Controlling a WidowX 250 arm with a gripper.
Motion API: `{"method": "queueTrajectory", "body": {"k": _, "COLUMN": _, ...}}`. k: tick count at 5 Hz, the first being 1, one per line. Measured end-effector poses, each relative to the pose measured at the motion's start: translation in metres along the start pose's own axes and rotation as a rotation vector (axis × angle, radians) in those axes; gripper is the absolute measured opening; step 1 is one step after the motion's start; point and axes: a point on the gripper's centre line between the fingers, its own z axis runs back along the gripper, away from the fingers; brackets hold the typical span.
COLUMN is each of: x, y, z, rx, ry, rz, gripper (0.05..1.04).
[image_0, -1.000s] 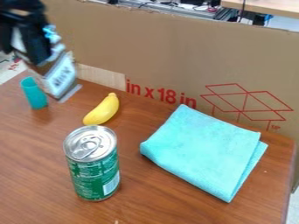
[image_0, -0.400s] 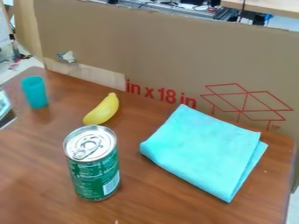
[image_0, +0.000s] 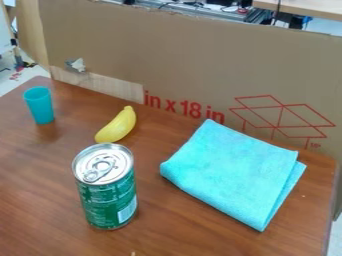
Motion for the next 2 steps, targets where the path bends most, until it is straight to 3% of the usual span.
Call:
{"method": "queueTrajectory", "body": {"k": 1, "x": 0.0021, "y": 0.0157, "z": -0.0038, "rx": 0.029, "ry": 0.033, "rz": 0.008, "gripper": 0.836}}
{"method": "queueTrajectory", "body": {"k": 2, "x": 0.0064, "y": 0.0219, "z": -0.009, "rx": 0.048, "ry": 0.014, "rz": 0.018, "gripper": 0.836}}
